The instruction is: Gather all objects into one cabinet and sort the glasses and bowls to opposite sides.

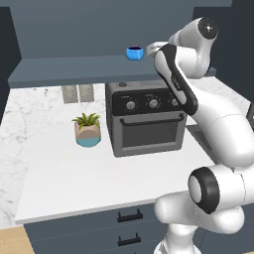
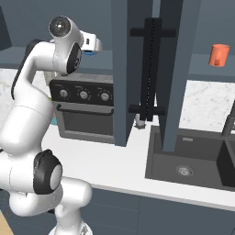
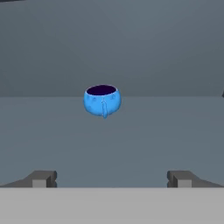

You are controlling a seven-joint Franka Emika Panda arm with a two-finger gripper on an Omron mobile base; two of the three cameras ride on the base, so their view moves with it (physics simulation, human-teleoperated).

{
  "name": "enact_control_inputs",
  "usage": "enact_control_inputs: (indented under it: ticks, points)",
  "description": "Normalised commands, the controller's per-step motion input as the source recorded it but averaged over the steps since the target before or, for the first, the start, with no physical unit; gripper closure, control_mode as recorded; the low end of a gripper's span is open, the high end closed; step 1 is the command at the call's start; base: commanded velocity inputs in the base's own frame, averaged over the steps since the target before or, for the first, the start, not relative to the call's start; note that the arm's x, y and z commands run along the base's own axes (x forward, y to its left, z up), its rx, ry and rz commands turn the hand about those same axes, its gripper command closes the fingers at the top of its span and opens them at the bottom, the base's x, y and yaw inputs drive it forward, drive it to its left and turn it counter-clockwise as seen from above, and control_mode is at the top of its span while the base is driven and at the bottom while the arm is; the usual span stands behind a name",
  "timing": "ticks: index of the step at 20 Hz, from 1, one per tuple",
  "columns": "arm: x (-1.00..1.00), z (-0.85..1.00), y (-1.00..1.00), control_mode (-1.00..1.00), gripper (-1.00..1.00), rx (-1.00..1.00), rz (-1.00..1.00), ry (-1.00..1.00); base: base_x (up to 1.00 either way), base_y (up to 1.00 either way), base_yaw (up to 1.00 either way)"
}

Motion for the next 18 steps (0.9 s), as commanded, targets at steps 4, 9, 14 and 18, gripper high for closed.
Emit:
enact_control_inputs:
  ticks: [4,9,14,18]
  points:
    - [0.23,0.00,0.00,-1.00,-1.00,0.00,0.00,0.00,0.00,0.00,0.00]
    - [0.02,-0.07,0.07,-1.00,-1.00,0.00,0.00,0.00,0.00,0.00,0.00]
    - [0.03,-0.07,0.22,-1.00,-1.00,0.00,0.00,0.00,0.00,0.00,0.00]
    - [0.31,0.00,0.07,-1.00,-1.00,0.00,0.00,0.00,0.00,0.00,0.00]
